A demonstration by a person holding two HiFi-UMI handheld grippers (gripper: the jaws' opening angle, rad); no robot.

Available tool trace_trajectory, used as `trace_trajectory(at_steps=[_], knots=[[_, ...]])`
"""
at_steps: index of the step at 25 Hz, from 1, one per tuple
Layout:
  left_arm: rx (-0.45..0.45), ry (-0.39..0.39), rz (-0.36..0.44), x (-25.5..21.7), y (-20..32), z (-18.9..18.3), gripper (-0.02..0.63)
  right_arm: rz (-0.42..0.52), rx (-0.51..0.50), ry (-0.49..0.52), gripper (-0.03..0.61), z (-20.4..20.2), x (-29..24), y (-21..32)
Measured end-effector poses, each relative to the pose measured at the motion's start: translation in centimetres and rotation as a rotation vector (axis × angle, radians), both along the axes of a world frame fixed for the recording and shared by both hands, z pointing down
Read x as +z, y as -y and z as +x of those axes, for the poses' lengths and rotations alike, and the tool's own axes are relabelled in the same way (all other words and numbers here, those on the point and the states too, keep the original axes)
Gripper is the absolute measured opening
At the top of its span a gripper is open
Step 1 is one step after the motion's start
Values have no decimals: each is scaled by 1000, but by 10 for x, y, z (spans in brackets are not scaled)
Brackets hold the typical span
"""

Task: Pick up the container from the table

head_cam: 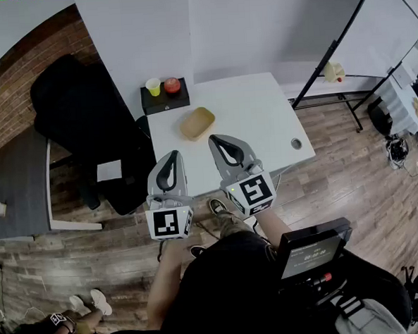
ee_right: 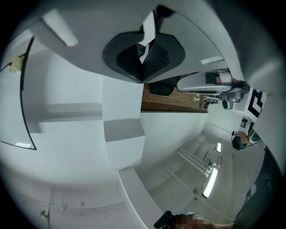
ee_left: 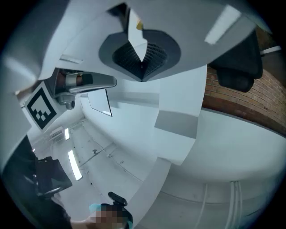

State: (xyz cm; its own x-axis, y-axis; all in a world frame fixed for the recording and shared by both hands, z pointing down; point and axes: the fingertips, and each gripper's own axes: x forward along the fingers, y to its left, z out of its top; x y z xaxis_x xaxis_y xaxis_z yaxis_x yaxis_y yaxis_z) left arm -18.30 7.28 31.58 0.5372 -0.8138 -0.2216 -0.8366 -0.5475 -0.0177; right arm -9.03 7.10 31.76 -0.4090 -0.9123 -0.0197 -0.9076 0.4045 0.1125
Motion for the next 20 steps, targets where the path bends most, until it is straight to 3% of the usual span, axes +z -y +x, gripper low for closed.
trace_trajectory(at_steps=[20], knots=[[-65, 101, -83, 49, 77, 26, 2, -90, -94, -30, 37, 13, 38, 86]])
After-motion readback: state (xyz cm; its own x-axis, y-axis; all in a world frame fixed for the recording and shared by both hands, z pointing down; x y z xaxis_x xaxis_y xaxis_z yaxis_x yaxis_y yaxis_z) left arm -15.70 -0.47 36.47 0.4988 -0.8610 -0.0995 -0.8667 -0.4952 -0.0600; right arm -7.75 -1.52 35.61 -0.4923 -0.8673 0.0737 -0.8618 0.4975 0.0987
